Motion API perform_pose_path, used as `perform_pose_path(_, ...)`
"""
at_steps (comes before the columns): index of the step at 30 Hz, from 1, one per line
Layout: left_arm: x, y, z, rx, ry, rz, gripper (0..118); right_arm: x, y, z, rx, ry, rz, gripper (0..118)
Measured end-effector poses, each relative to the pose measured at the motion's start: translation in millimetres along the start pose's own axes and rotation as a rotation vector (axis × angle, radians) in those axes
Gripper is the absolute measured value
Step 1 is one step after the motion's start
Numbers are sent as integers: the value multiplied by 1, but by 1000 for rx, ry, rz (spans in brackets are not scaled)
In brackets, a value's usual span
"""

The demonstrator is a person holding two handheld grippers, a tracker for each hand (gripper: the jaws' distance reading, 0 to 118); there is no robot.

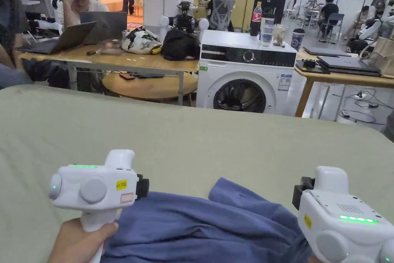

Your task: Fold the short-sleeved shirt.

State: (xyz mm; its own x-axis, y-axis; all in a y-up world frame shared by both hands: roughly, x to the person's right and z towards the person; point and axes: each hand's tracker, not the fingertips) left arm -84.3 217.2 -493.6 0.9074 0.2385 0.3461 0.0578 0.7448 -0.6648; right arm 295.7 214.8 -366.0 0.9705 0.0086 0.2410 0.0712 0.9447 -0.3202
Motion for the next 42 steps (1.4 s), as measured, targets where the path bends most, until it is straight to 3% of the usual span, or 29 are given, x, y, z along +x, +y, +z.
perform_pose_path(4, -40, 27, -28, -58, 36, 76, 0, 1, -1, -10, -30, 4, 7, 0)
perform_pose_path(5, -48, 35, -37, -82, 29, 94, 10, 2, -1, -12, -38, 1, 13, 0)
perform_pose_path(6, -55, 42, -47, -121, 28, 113, 44, 2, -1, -15, -44, 1, 15, 0)
perform_pose_path(7, -59, 47, -55, -147, 37, 125, 44, 2, -1, -14, -49, 3, 18, 0)
perform_pose_path(8, -63, 50, -62, -173, 33, 138, 53, 2, -1, -15, -54, 4, 19, 0)
perform_pose_path(10, -69, 51, -84, -222, 46, 157, 82, 2, -1, -17, -62, 4, 24, 0)
perform_pose_path(17, -76, 21, -169, -411, 196, 145, 80, 12, -5, -22, -89, -9, 38, 0)
perform_pose_path(18, -62, 19, -163, -355, 231, 80, 73, 15, -5, -24, -98, -15, 37, 0)
perform_pose_path(20, -38, 15, -154, -293, 248, -39, 34, 21, -5, -25, -110, -24, 30, 0)
perform_pose_path(21, -27, 11, -151, -281, 212, -104, 0, 25, -5, -27, -113, -27, 21, 0)
perform_pose_path(26, -18, 6, -131, -279, 99, -81, 0, 38, 6, -46, -176, -21, 7, 0)
perform_pose_path(28, -17, 4, -109, -206, 156, -105, 0, 46, 9, -64, -225, 1, 17, 1)
perform_pose_path(29, -17, 3, -99, -185, 163, -96, 0, 48, 11, -71, -247, 13, 23, 7)
perform_pose_path(33, -31, 2, -62, -123, 137, -45, 0, 52, 9, -106, -378, 45, 58, 52)
perform_pose_path(39, -47, -9, -39, -104, 141, -5, 0, 52, -23, -156, -609, 63, 63, 53)
perform_pose_path(42, -48, -16, -38, -122, 144, -15, 0, 47, -48, -172, -712, 119, 38, 53)
